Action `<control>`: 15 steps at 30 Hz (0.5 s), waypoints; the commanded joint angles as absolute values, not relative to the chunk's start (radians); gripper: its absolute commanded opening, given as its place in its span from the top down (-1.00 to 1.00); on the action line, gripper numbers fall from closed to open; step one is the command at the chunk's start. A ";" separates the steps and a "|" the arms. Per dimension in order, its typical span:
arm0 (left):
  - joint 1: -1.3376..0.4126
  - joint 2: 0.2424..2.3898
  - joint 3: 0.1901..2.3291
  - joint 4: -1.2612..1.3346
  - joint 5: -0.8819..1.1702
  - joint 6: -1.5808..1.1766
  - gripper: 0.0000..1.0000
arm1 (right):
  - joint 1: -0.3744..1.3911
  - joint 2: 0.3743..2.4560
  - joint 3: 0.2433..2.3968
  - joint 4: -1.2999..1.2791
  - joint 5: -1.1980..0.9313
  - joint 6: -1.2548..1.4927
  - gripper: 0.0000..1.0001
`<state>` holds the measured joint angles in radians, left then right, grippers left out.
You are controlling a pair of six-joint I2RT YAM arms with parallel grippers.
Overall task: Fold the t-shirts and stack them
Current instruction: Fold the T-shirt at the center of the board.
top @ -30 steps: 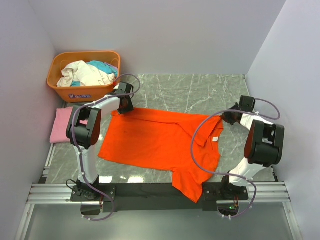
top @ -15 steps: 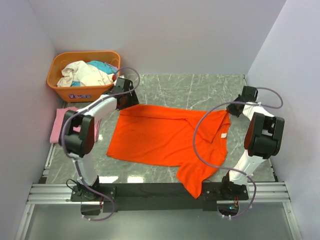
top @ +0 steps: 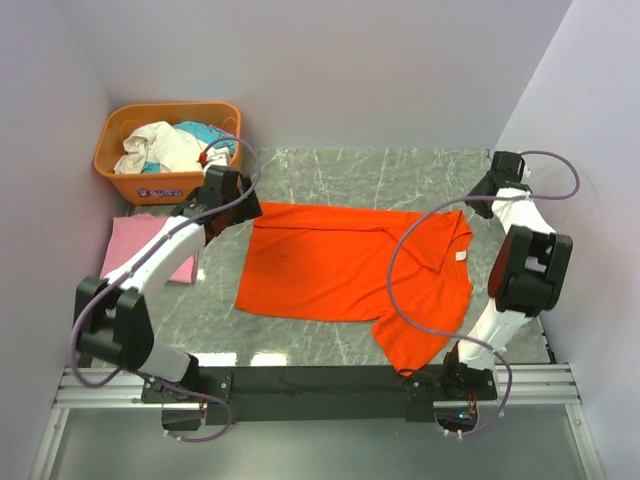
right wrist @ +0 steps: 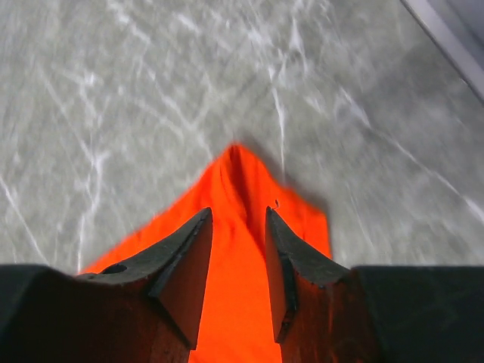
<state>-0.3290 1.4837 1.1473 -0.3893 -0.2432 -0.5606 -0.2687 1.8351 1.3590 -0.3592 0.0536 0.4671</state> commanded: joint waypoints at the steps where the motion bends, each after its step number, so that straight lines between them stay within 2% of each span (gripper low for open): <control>1: -0.330 1.343 1.092 -0.387 -0.322 -0.522 -0.83 | -0.178 1.627 1.306 -0.411 0.101 0.402 0.17; 4: -0.330 1.240 1.020 -0.390 -0.366 -0.500 -0.99 | -0.039 1.551 1.224 -0.457 0.158 0.359 0.18; 11: -0.330 1.040 0.861 -0.376 -0.462 -0.488 -0.96 | 0.161 1.551 1.062 -0.477 0.232 0.287 0.27; 15: -0.330 0.996 0.858 -0.367 -0.449 -0.488 -0.88 | 0.254 1.601 1.066 -0.498 0.314 0.229 0.30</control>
